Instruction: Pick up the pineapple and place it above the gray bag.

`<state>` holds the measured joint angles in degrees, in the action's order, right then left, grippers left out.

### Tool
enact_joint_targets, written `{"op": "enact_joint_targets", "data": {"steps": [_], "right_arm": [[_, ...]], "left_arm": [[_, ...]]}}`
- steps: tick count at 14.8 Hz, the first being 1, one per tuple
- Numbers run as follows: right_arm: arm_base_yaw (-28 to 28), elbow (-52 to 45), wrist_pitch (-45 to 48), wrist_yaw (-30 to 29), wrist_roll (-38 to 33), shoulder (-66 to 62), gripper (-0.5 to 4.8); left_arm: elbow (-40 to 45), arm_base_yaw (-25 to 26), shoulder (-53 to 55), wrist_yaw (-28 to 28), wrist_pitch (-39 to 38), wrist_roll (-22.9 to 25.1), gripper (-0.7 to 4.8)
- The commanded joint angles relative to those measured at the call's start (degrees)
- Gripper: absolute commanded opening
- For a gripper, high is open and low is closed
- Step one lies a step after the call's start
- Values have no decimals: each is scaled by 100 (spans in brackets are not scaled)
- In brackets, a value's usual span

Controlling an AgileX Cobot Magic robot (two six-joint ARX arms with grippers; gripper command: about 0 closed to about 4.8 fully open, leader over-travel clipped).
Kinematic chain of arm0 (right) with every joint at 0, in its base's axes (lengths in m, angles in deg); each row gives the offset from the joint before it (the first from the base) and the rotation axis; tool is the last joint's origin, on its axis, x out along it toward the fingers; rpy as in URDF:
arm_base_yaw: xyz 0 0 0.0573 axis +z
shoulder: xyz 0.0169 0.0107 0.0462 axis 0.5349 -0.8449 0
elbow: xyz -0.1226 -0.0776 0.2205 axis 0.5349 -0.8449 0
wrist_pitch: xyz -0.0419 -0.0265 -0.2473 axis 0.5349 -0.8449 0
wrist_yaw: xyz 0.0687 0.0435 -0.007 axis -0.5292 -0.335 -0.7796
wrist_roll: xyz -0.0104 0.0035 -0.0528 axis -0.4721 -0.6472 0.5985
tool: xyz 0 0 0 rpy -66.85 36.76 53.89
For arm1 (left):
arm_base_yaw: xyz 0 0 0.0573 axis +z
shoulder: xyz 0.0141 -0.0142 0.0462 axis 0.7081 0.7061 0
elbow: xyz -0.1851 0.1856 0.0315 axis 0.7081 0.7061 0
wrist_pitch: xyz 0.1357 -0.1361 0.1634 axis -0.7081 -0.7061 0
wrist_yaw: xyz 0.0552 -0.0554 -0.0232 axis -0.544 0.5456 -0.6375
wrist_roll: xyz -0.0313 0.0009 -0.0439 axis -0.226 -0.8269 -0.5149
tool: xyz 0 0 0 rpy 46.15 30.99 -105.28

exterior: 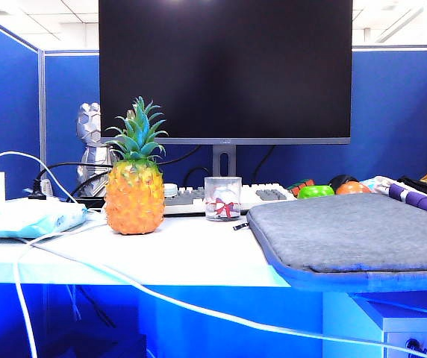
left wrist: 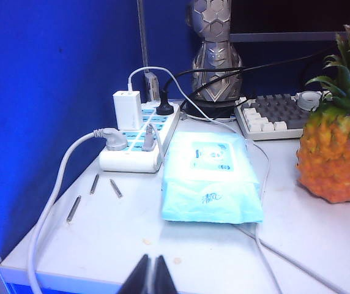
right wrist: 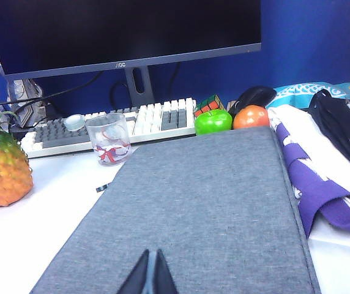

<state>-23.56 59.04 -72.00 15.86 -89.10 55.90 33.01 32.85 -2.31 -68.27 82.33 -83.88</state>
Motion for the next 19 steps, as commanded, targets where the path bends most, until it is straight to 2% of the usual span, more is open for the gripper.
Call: {"op": "enact_joint_targets", "data": {"steps": [1, 8, 9, 10, 11, 12, 13, 16, 17, 18, 19], "right_arm": [[-2, -55, 50, 7, -4, 2, -1], [-2, -55, 24, 7, -4, 2, -1], [-2, -55, 24, 4, -11, 2, 0], [-2, -52, 48, -122, -173, 2, 19], [0, -52, 68, -254, -291, 2, 114], [0, -52, 92, -415, -365, 2, 237], [0, -52, 173, -522, -372, 2, 248], [-2, -52, 328, -505, -260, 2, 248], [-2, -52, 289, -505, -260, 0, 248], [-2, -52, 302, -507, -260, 0, 248], [0, -52, 372, -507, -260, 2, 248]], "left_arm": [[-15, 2, 2, -13, 72, -17, 26], [-17, 2, 2, 11, 81, -17, 26], [-24, 2, 2, 153, 101, -17, 26], [-57, 2, 2, 651, 181, -17, 28], [-136, 2, 2, 1102, 280, -15, 50], [-260, 2, 4, 1340, 378, 7, 117], [-404, 2, 4, 1399, 424, 2, 160], [-898, 0, 151, 1580, 575, -33, 165], [-1119, 2, 396, 1628, 734, -42, 197], [-1416, 2, 833, 1650, 870, -37, 270], [-1832, 2, 1519, 1714, 1034, -35, 368]]}}
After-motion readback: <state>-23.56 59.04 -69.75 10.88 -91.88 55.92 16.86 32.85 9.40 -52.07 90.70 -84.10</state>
